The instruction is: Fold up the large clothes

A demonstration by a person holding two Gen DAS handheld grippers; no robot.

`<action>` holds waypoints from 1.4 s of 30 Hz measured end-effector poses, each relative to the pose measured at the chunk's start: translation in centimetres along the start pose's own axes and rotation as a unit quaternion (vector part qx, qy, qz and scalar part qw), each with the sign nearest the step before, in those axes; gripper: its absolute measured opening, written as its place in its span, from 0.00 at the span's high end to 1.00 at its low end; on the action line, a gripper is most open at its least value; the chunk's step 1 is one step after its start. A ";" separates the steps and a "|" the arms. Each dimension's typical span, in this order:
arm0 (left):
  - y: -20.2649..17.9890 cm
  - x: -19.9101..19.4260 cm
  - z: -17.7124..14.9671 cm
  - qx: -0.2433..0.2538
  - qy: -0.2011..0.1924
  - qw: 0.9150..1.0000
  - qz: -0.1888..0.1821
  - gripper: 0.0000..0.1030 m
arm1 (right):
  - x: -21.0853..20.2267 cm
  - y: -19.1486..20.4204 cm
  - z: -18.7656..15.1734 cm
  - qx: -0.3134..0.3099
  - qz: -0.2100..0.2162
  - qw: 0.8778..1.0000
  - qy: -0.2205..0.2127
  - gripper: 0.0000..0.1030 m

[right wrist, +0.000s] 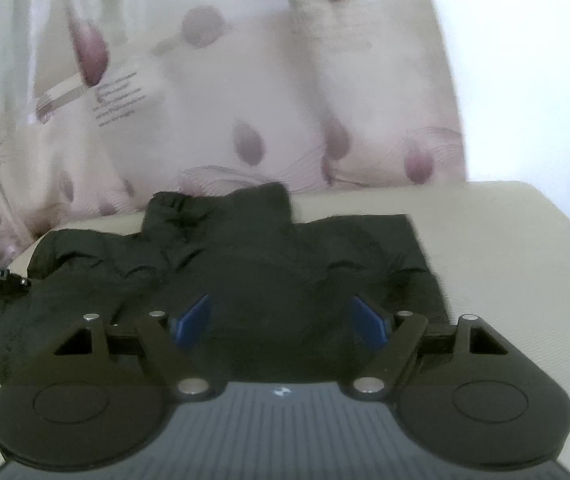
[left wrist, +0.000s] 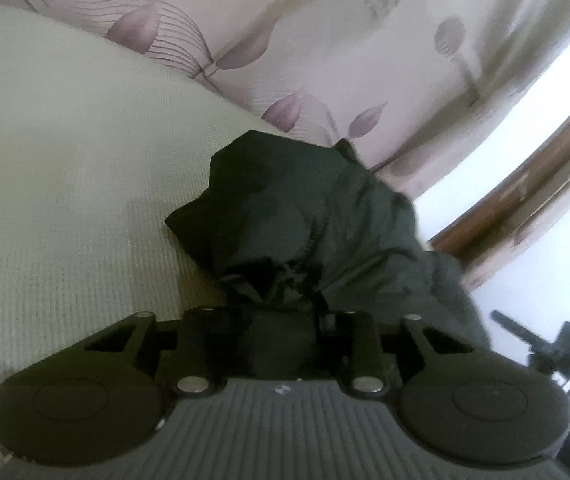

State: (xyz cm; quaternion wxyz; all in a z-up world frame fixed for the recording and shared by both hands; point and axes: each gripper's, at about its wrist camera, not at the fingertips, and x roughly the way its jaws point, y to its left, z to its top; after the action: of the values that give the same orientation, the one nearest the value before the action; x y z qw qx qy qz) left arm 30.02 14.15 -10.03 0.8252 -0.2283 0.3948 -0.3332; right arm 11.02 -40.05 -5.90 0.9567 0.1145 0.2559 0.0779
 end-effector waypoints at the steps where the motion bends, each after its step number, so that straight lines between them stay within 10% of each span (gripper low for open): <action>1: -0.1 -0.5 -0.6 -0.005 -0.001 1.000 -0.004 0.70 | 0.1 0.7 0.0 -0.011 0.008 1.000 -0.003 0.25; 7: -0.1 -2.8 -3.7 -0.016 0.024 0.999 -0.040 0.69 | 0.6 5.6 -0.1 -0.087 0.073 0.993 -0.010 0.25; 16: -2.2 0.1 -2.3 0.072 0.056 0.993 -0.081 0.00 | 2.2 8.6 -0.2 -0.122 0.095 0.988 0.002 0.23; 19: -2.3 1.6 -1.7 0.072 0.050 0.993 -0.082 0.07 | 2.4 8.9 -0.1 -0.123 0.094 0.988 0.004 0.23; 21: -1.8 2.1 -1.7 0.053 0.055 0.995 -0.070 0.49 | 2.4 9.2 0.1 -0.125 0.096 0.987 0.001 0.23; 26: -1.2 0.5 -2.9 0.009 0.029 0.996 -0.086 0.68 | 2.3 11.0 0.3 -0.158 0.110 0.981 -0.016 0.23; 29: -1.6 -0.6 -4.3 -0.013 0.007 0.996 -0.084 0.70 | 2.7 12.7 0.0 -0.202 0.116 0.972 -0.020 0.26; 33: -1.6 -1.7 -6.2 -0.038 -0.015 0.996 -0.078 0.72 | 4.2 15.6 -0.7 -0.282 0.105 0.954 0.002 0.81; 42: -1.0 -2.8 -7.8 -0.086 0.012 0.993 -0.085 0.56 | 8.5 16.9 -3.1 -0.341 0.104 0.933 0.053 0.88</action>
State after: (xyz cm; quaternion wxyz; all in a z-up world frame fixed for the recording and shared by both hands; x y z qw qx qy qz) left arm 22.10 14.61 -12.50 0.7665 -0.3273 0.4110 -0.3694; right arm 15.19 -21.54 -8.13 0.9098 -0.1966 0.2508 0.2657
